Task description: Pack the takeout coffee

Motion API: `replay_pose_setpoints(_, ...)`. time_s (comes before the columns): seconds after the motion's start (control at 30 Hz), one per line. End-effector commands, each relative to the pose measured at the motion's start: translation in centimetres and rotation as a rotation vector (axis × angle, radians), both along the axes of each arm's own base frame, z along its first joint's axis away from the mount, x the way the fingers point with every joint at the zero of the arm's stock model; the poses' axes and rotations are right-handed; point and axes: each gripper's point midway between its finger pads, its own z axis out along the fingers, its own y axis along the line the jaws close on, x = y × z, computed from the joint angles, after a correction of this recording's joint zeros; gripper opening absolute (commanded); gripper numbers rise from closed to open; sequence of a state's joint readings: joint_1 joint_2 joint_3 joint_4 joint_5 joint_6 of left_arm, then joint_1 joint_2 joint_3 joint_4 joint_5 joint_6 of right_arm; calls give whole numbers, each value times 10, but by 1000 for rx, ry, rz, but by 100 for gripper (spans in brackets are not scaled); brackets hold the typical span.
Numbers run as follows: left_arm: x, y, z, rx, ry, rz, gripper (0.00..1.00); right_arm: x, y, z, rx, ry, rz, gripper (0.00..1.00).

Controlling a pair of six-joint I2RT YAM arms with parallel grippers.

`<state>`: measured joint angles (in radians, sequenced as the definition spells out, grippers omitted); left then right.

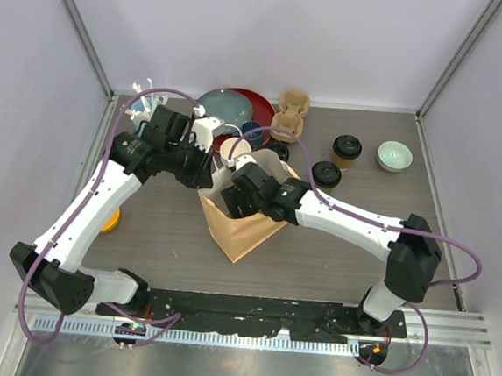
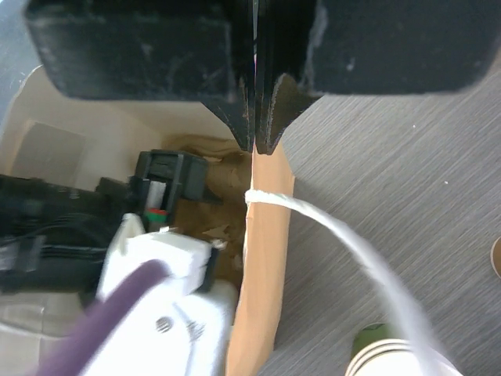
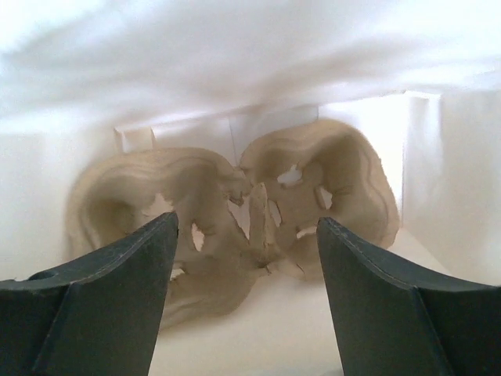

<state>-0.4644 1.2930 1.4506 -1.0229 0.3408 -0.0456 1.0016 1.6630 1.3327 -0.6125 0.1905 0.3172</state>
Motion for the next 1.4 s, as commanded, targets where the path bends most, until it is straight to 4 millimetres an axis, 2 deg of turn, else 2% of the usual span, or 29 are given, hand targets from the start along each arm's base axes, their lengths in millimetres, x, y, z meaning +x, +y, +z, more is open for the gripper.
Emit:
replay_pose_setpoints(0.0,-8,2,13,-2,-37,-43,0,22,6,90,176,-215,-16,77)
replay_pose_setpoints(0.17,-13,2,11,20,-34,-87,0,30,9,133,279,-328,-13,78)
replay_pose_setpoints(0.33,-17,1,11,28,-32,-119,0,28,22,169,397,-392,41,80)
replay_pose_setpoints(0.57,-25,-1,15,27,-36,-177,0,21,30,180,441,-406,106,80)
replay_pose_setpoints(0.67,-30,-2,15,22,-19,-204,0,9,38,204,504,-409,193,80)
replay_pose_setpoints(0.7,-33,-2,14,20,-6,-211,0,4,39,220,539,-423,219,80)
replay_pose_setpoints(0.77,-35,-5,15,8,3,-227,0,-9,41,239,591,-426,282,80)
replay_pose_setpoints(0.8,-37,-6,16,0,8,-237,0,-17,39,259,635,-443,317,80)
replay_pose_setpoints(0.87,-38,-6,15,-3,8,-239,0,-24,36,278,677,-467,338,80)
replay_pose_setpoints(1.0,-39,-5,11,10,10,-254,0,-40,19,328,783,-520,348,80)
replay_pose_setpoints(1.1,-40,-4,13,10,1,-265,0,-40,4,351,815,-530,280,79)
replay_pose_setpoints(1.13,-40,-4,12,12,-2,-276,0,-28,-6,346,775,-533,202,79)
replay_pose_setpoints(1.2,-42,-4,14,15,-2,-291,0,-13,-26,350,732,-565,105,80)
replay_pose_setpoints(1.23,-42,-3,15,19,-9,-302,0,5,-43,339,670,-562,27,79)
replay_pose_setpoints(1.33,-46,-3,16,21,2,-322,0,32,-74,323,610,-529,-93,79)
replay_pose_setpoints(1.37,-48,-3,16,18,5,-328,0,49,-94,316,573,-540,-171,79)
